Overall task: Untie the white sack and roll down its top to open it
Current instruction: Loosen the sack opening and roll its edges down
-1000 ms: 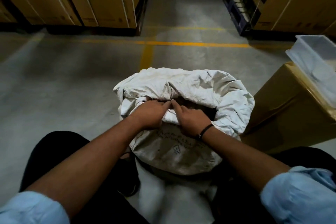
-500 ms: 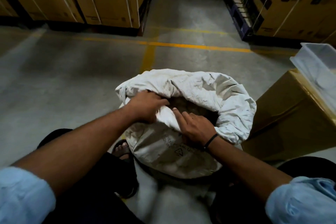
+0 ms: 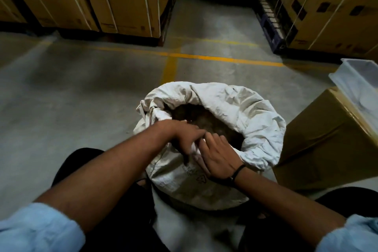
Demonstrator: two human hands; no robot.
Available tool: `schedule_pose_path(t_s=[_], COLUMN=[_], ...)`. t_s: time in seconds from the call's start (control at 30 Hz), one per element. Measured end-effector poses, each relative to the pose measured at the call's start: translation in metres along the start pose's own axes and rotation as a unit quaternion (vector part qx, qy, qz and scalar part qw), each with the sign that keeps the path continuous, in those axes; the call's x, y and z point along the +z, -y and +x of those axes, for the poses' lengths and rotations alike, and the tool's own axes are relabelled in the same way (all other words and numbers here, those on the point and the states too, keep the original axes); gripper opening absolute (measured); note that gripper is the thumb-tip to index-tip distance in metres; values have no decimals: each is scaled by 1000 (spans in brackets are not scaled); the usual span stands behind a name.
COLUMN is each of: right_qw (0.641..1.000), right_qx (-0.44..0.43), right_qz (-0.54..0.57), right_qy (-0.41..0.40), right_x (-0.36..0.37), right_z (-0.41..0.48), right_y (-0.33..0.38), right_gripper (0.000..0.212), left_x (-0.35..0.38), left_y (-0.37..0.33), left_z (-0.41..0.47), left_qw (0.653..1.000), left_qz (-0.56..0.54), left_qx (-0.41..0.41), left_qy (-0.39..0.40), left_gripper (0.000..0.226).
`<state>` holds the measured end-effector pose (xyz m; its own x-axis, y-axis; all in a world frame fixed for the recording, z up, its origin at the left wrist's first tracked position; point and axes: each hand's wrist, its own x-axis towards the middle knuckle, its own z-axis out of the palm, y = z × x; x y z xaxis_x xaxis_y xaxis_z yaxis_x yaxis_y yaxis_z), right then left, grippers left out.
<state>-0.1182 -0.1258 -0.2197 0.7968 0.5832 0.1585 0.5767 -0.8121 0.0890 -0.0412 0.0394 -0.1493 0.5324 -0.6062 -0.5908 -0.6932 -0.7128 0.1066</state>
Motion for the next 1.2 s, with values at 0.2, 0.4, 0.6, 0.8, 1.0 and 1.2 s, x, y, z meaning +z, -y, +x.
schedule_pose_path(t_s=[0.2,0.4,0.6,0.8,1.0,1.2], right_qw=[959,985,994,995,973,884], right_qx=[85,85,18,2,-18,457], right_qz=[244,33,44,36,189,93], right_qy=[117,144,99,90,133,35], right_x=[-13,-5,4,9,-10,-7], right_z=[7,3,2,-8,-2,-15], right_y=[-22,-11,-9,-11,-46,-120], right_gripper=[72,30,37,62,72,111], left_x=[21,51,61,53,35,60], left_y=[-5,-18,-6,-16,4,9], left_z=[4,5,6,18,29,26], left_qw=[991,962,951,979,977,954], left_qz=[-30,119,137,11,-79,-35], left_qx=[-72,-22,-32,-48,-49,-32], left_qy=[-110,-243,-274,-196,-190,-297], left_gripper=[117,40,46,100,43,39])
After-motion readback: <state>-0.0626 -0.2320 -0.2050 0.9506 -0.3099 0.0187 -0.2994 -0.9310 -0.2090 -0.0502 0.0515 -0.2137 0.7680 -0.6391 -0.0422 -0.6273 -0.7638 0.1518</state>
